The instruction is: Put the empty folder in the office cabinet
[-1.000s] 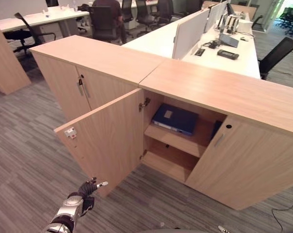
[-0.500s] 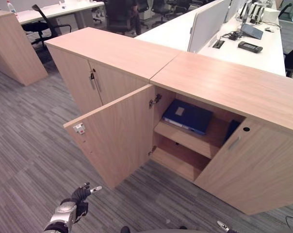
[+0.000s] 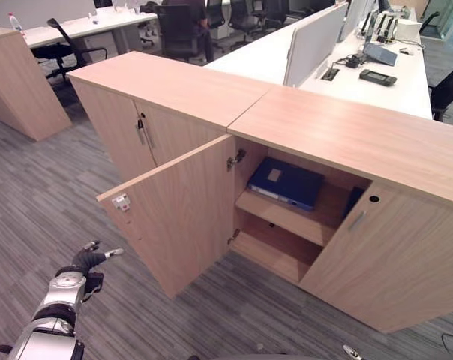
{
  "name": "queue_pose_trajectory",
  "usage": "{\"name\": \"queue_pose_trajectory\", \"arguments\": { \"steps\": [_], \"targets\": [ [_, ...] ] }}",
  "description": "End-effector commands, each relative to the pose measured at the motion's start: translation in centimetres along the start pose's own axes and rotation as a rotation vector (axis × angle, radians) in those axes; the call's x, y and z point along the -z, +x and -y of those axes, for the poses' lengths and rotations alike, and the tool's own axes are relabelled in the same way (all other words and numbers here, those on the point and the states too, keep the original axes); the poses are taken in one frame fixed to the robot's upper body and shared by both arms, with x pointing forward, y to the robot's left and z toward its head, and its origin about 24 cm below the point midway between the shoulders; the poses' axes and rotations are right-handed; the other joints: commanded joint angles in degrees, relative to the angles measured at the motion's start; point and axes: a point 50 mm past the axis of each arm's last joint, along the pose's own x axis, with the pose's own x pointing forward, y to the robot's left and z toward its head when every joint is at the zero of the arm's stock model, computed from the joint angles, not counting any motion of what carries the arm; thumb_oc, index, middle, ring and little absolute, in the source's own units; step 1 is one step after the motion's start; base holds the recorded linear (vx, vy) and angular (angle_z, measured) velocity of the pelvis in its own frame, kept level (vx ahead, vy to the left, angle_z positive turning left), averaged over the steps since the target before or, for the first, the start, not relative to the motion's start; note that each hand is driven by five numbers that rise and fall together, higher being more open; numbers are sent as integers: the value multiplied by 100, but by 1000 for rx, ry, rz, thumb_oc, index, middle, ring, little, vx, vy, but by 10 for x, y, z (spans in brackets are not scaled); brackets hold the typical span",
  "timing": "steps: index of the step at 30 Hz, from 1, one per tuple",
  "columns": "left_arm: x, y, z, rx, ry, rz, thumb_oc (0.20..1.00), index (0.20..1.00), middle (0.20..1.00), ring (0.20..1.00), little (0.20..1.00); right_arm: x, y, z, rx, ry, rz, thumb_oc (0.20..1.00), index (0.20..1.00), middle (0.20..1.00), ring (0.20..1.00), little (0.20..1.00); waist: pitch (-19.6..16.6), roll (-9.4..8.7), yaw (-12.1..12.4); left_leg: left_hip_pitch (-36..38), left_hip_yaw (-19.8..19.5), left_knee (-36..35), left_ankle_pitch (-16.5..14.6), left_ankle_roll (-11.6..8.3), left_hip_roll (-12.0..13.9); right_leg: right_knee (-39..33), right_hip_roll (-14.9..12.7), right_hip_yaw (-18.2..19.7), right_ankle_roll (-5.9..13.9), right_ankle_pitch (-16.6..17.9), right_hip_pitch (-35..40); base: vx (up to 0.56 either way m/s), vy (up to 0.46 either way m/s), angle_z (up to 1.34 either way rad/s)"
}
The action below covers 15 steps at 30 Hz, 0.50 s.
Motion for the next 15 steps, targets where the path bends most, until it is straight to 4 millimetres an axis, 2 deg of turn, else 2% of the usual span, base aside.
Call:
{"name": "queue_pose_trajectory", "arguments": {
  "steps": [1,5,6,8,12,13,15],
  "targets": [
    [-29,4,-23,-92,-53,73,1000,1000,1000,1000,1000,-9,-1,13,34,7,5,1000,1000,1000,1000,1000,14,177,70,37,-254,109,-779,321,-403,-5,-153,-402,456,404,-438,0,0,0],
    [-50,5,-28,-106,-48,125,1000,1000,1000,1000,1000,-8,-2,16,40,-15,-6,1000,1000,1000,1000,1000,29,149,38,45,-248,103,-778,311,-386,-5,-132,-371,456,399,-452,0,0,0],
    [-60,6,-27,-112,-60,150,1000,1000,1000,1000,1000,-8,-2,16,41,-20,-6,1000,1000,1000,1000,1000,27,137,14,43,-246,101,-777,307,-382,-5,-124,-359,456,394,-456,0,0,0],
    [-92,8,-19,-103,-90,240,1000,1000,1000,1000,1000,-10,-1,11,33,-33,1,1000,1000,1000,1000,1000,13,96,-47,49,-224,95,-784,302,-368,-5,-97,-322,456,395,-479,-10,-6,-2],
    [-106,8,-12,-84,-92,281,1000,1000,1000,1000,1000,-13,-1,9,27,-33,7,1000,1000,1000,1000,1000,17,87,-71,54,-214,94,-786,298,-363,-5,-88,-309,456,396,-487,-4,-7,-6],
    [-118,8,-4,-57,-94,316,1000,1000,1000,1000,1000,-14,-1,7,23,-37,11,1000,1000,1000,1000,1000,15,87,-103,66,-207,94,-792,298,-360,-5,-83,-294,456,399,-490,-2,-1,-6],
    [-127,7,2,-37,-96,341,1000,1000,1000,1000,1000,-15,-1,5,21,-38,12,1000,1000,1000,1000,1000,18,88,-125,73,-195,92,-795,297,-359,-5,-78,-283,456,399,-495,0,0,0]
  ]
}}
